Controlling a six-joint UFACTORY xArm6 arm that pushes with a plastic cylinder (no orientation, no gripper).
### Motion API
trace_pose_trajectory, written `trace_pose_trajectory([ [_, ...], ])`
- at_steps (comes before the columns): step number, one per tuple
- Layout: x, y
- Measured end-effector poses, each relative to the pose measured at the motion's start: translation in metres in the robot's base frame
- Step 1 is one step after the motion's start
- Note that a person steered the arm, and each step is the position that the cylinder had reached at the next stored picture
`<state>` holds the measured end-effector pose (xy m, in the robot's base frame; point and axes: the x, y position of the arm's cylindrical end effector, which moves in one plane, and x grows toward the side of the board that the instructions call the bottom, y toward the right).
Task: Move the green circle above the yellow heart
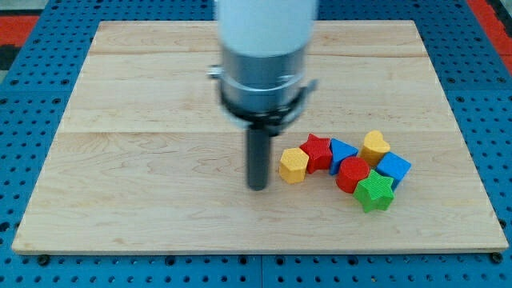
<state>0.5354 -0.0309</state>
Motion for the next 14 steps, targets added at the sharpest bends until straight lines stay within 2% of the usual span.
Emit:
trace_pose_trajectory([
  [1,0.000,-0.073],
  [2,-0.038,-0.112],
  [3,-0.093,-0.129],
  [4,-0.128,-0.148],
  [5,-0.157,-0.190],
  [6,-0.209,-0.122],
  [7,-0.214,-0.056],
  [8,-0.199,-0.001],
  [9,-0.162,0.064],
  [10,-0.174,0.034],
  [11,-0.207,0.043],
  [13,-0.145,0.114],
  [14,-0.155,0.093],
])
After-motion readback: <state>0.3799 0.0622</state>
